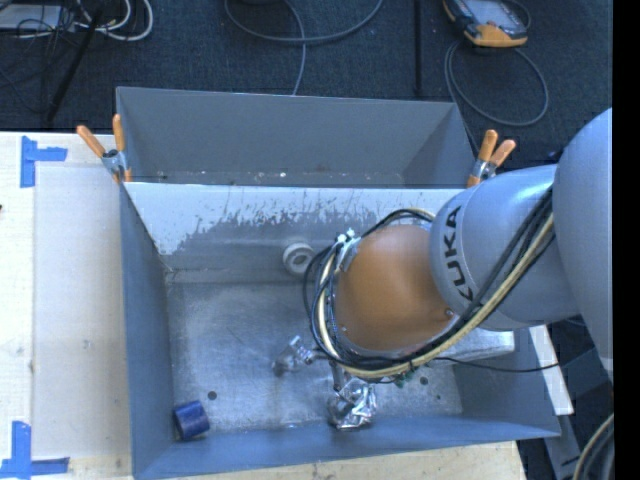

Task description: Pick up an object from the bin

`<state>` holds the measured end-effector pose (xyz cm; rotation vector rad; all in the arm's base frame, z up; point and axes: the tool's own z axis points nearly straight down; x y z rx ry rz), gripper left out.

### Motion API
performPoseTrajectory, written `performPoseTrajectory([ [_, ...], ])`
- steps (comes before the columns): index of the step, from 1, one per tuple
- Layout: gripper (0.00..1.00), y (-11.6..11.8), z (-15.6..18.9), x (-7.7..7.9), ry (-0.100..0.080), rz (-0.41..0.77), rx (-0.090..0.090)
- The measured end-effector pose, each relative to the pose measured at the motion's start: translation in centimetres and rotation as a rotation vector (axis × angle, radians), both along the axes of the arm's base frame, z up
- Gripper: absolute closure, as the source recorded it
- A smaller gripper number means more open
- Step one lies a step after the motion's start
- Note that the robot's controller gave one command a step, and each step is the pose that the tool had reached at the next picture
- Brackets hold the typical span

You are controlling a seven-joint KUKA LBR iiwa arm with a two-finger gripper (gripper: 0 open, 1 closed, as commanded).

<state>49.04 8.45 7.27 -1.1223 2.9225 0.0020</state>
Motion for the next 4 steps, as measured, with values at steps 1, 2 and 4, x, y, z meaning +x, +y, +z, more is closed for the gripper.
performPoseTrajectory([
  [1, 0.0, -4.0, 0.5, 6.6, 0.005, -0.11, -0.005],
  [2, 0.0, -9.2, 4.7, 2.0, 0.005, 0.006, -0.007],
  [4, 1.0, -10.2, 1.3, -1.5, -0.008, 0.209, -0.007],
])
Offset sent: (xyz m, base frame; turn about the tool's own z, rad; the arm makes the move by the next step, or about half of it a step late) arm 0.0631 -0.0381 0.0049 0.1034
